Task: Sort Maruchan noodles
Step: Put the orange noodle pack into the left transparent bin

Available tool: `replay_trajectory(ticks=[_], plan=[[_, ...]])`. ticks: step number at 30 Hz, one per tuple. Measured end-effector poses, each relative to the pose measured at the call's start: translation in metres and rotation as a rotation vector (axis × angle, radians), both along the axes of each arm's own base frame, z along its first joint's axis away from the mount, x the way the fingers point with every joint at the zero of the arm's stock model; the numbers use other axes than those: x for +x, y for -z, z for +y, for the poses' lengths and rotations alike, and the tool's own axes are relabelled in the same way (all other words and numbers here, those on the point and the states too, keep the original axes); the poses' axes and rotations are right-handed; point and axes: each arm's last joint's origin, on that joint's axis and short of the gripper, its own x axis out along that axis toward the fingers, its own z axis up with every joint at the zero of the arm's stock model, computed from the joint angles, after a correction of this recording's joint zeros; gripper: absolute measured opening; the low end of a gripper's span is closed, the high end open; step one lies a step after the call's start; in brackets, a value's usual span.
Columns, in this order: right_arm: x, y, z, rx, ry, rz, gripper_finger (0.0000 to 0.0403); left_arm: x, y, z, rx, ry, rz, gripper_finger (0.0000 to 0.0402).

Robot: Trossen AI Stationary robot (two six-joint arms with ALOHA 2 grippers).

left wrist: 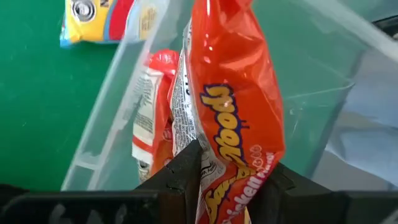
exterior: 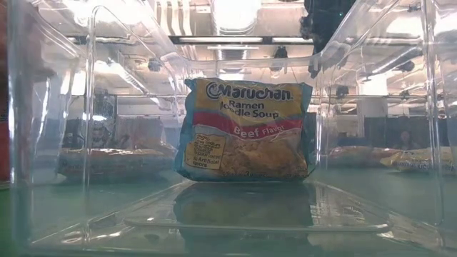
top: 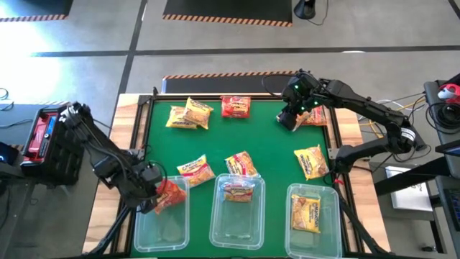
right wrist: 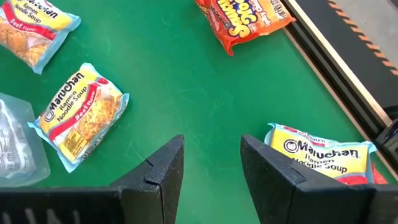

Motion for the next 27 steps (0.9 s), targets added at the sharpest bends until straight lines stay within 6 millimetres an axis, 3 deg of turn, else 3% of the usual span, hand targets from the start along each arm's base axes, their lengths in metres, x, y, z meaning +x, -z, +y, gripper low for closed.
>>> replay_trajectory(ticks=[17,27], plan=[[0.001,0.000,0.000,-0.045,-0.059,0.004,0.0146,0.020,0.030,-0.024,0.084,-0.028,0.151,0.0084],[0.004,-0.003,-0.003,-0.078,-0.064,-0.037,0.0146,0.023,0.038,-0.030,0.085,-0.018,0.218,0.0153]])
